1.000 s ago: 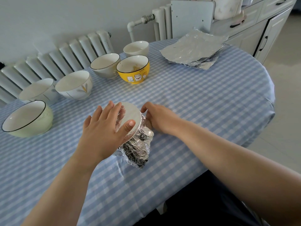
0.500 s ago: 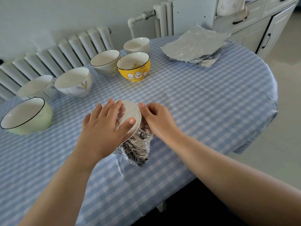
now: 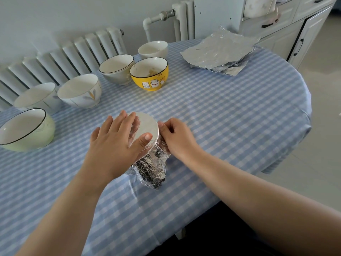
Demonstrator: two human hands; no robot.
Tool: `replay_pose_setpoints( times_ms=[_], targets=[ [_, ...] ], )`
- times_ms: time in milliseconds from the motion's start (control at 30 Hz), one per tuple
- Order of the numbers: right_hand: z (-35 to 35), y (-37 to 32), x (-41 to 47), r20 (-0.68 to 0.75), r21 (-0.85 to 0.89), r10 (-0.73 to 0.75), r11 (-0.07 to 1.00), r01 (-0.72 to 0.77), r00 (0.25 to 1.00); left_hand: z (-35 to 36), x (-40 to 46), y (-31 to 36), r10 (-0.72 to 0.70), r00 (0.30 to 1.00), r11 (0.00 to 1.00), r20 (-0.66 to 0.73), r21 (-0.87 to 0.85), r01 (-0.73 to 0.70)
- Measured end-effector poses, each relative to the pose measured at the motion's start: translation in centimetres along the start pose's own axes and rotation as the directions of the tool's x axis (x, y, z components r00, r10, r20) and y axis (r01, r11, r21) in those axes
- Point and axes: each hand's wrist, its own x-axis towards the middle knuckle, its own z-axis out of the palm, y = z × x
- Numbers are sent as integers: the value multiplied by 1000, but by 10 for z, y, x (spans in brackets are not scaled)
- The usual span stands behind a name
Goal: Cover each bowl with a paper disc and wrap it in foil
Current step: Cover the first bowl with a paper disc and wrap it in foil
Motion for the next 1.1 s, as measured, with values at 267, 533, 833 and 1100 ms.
replay_pose_setpoints(
  times_ms=[267,533,833,1100],
  targets=[
    [2,2,0,6,102,37,994,-37,999,0,0,2,0,1000,1000,0,-5,0],
    [-4,-7,-7,47,-81,71,994,-67,996,0,0,0,0,1000,1000,1,2,0],
    [-2,-8,-6,70,-158,66,986,-55,995,-1,0,1,9,1000,1000,4,4,-9],
    [-6,-15,-5,180,-175,96,982,-64,979,0,0,1,7,1000,1000,5,5,-7]
  ],
)
